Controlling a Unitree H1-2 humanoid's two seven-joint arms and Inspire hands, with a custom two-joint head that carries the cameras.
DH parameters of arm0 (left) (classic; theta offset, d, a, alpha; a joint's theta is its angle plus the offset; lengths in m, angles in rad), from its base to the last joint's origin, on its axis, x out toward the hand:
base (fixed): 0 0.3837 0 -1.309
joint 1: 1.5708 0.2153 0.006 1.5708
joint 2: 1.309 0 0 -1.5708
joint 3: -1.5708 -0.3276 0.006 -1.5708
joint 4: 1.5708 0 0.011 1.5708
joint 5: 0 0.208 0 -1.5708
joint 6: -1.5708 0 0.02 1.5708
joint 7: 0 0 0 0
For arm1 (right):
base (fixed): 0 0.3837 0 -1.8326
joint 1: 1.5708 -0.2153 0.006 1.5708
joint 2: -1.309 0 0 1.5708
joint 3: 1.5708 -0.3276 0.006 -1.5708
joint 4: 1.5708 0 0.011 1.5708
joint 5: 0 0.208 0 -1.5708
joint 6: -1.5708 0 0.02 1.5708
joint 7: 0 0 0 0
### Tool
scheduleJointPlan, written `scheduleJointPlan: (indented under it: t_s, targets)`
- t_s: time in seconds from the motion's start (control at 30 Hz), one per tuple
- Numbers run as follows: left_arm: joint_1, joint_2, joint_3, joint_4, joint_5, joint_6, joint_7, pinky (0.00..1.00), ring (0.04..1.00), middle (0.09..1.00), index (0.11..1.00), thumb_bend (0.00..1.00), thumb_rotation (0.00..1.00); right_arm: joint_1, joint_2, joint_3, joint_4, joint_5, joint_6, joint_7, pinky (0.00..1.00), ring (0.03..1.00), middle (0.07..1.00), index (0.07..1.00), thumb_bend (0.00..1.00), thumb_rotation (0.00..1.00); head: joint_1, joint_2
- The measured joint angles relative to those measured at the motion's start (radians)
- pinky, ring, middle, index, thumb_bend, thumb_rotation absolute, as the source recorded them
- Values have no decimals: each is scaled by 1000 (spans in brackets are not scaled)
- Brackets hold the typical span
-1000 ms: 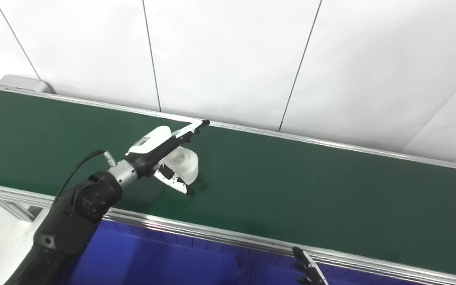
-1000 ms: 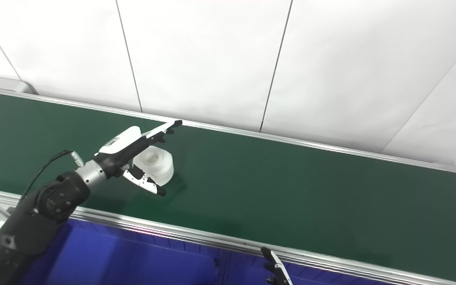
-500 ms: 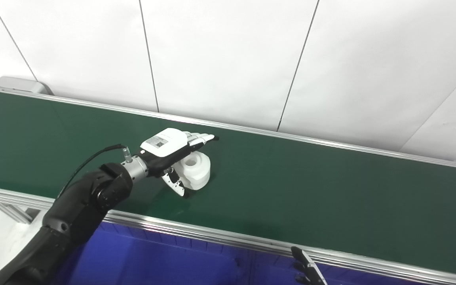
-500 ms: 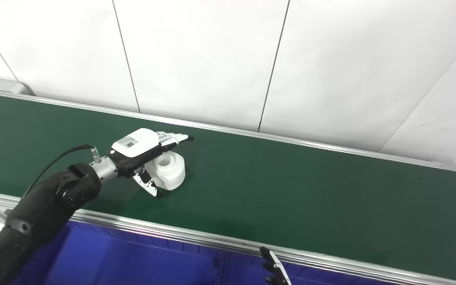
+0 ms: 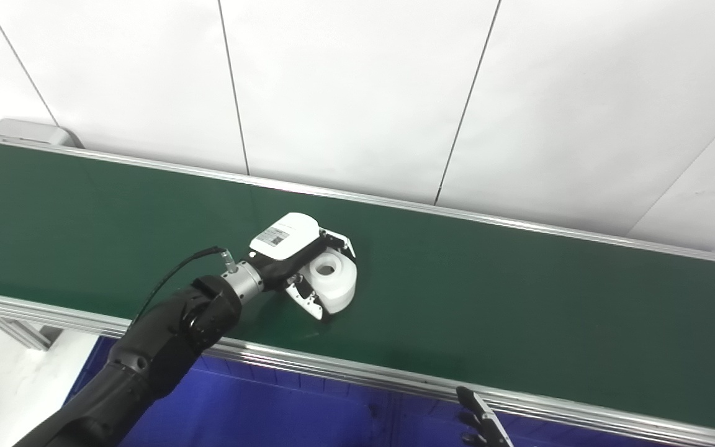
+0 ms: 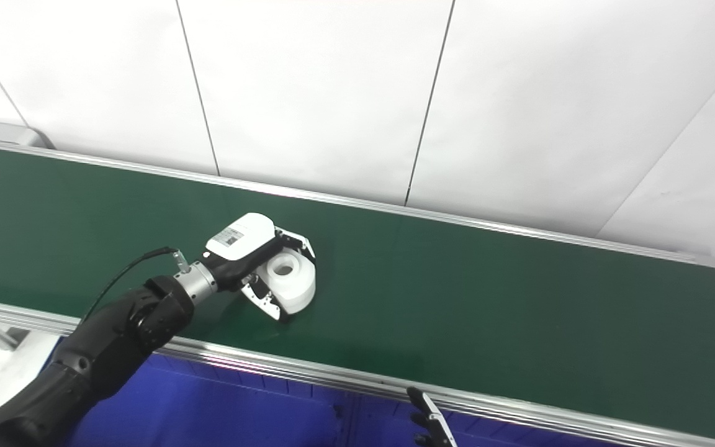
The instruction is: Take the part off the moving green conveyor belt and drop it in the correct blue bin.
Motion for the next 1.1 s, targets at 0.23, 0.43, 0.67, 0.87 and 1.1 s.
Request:
scheduleJointPlan:
  t_s: [0.23, 0.43, 0.67, 0.87, 1.1]
  targets:
    - [36, 3, 20, -47, -31, 7, -35, 309, 378, 425, 531, 510, 0, 1, 0, 0, 0, 14, -1, 0, 790, 864, 897, 904, 647, 397, -5, 18]
    - [112, 10, 79, -198, -116, 17, -73, 425, 406, 513, 524, 496, 0, 15, 3, 2, -34, 13, 0, 0, 779, 859, 893, 905, 655, 417, -17, 51]
    - [241, 58, 158, -468, -275, 26, -147, 364, 378, 483, 554, 491, 0, 29, 6, 6, -64, 9, 0, 1, 786, 858, 887, 899, 668, 441, -106, 98]
    - [398, 107, 183, -600, -389, 42, -230, 416, 411, 505, 531, 496, 0, 32, 5, 4, -79, 16, 0, 8, 779, 848, 876, 904, 671, 443, -101, 129]
    - [548, 139, 197, -691, -439, 77, -304, 427, 412, 512, 518, 497, 0, 36, 5, -8, -112, 16, 4, 24, 786, 849, 873, 898, 676, 446, -92, 158]
